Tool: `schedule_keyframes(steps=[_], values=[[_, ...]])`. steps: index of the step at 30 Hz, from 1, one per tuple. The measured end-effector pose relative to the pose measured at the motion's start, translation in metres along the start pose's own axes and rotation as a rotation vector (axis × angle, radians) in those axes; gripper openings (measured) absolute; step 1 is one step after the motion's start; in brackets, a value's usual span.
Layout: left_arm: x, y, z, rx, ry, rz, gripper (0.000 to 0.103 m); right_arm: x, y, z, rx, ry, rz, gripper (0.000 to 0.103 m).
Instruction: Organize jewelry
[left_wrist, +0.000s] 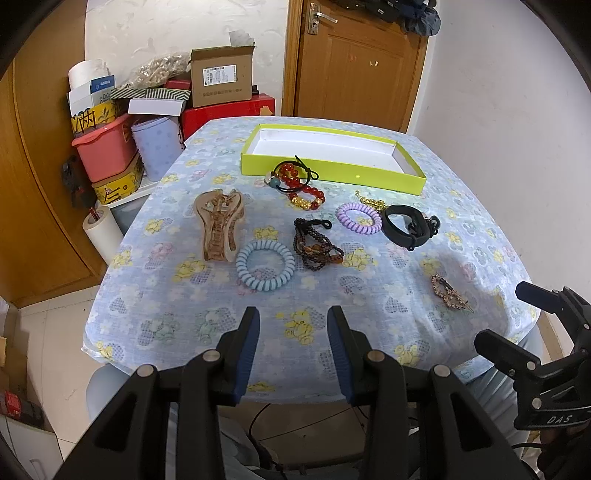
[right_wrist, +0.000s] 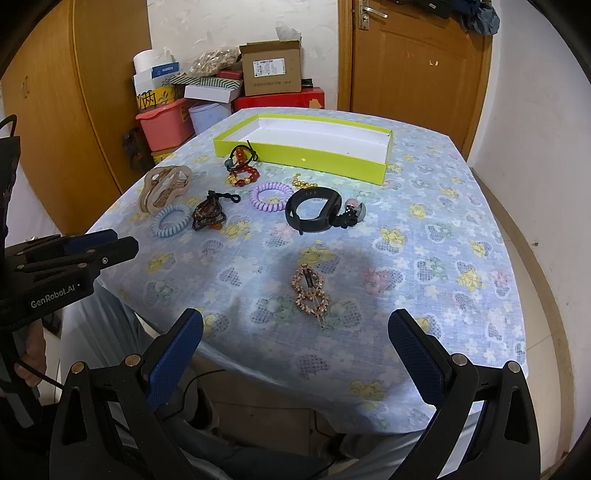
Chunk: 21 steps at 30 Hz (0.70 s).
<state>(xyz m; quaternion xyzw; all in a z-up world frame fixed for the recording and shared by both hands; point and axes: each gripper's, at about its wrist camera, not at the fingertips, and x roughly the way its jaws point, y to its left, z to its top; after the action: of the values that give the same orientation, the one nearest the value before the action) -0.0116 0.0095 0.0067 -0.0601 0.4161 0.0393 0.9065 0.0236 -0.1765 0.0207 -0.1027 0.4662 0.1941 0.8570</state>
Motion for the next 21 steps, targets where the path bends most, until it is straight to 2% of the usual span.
schedule_keyframes(steps=[21], values=[[0.0058,-0.0015,-0.0008,-0.003,0.010,-0.008,0.040,0.0055,0.0000,-0.0007,0.000,0.011,-0.001,0.100]])
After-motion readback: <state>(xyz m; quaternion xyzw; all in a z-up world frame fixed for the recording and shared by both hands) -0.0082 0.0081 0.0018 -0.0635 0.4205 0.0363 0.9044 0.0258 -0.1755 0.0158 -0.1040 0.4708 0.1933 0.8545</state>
